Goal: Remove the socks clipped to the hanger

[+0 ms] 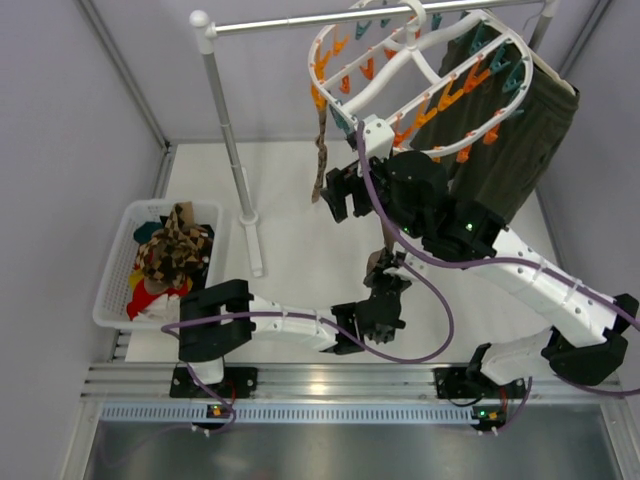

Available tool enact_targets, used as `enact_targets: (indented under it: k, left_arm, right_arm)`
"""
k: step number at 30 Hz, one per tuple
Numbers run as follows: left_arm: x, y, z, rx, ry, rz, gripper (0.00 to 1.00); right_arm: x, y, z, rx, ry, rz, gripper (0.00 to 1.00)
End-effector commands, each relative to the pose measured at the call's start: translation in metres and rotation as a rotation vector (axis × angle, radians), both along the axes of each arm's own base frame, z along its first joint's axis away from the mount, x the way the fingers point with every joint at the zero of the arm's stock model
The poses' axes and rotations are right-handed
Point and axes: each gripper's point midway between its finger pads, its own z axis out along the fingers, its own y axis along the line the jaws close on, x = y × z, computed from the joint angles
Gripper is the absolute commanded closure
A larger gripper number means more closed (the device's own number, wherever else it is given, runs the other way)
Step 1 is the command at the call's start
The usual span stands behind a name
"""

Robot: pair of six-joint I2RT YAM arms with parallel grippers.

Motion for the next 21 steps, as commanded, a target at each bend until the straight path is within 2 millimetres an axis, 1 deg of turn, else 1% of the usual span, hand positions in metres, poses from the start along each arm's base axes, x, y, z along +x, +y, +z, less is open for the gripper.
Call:
enact_targets:
  k: [1,2,3,4,9,13,16,20,21]
  left_arm:
    - [0.001,0.005,0.01,-0.046,-0.01,0.045,1.0]
    - [0.001,0.007,0.013,-0.055,-0.01,0.045,1.0]
    - [0.0,0.009,0.012,-0.052,-0.01,0.045,1.0]
    - [0.0,0.01,0.014,-0.053,-0.01,0.043,1.0]
    - [0.002,0.016,0.022,-0.046,-0.018,0.052,1.0]
    - [0.004,0.014,0.025,-0.03,-0.026,0.055,1.0]
    - [0.009,0.012,0.027,-0.018,-0.03,0.067,1.0]
    - [0.014,0.013,0.029,-0.029,-0.031,0.065,1.0]
    - [0.014,0.012,0.03,-0.033,-0.032,0.06,1.0]
  right_arm:
    - [0.026,-0.018,0.031,0.026,-0.085,-0.16,0.23]
    - [0.03,-0.023,0.03,0.016,-0.089,-0.193,0.23]
    - [0.033,-0.028,0.03,0.013,-0.092,-0.23,0.24]
    - [0.036,-0.037,0.028,0.01,-0.099,-0.277,0.24]
    - [0.033,-0.061,0.033,0.034,-0.115,-0.351,0.24]
    - [0.032,-0.078,0.039,0.044,-0.124,-0.412,0.24]
    - [0.03,-0.087,0.037,0.033,-0.118,-0.44,0.23]
    - [0.032,-0.091,0.03,0.011,-0.101,-0.442,0.21]
    - [0.031,-0.083,0.026,0.018,-0.088,-0.389,0.21]
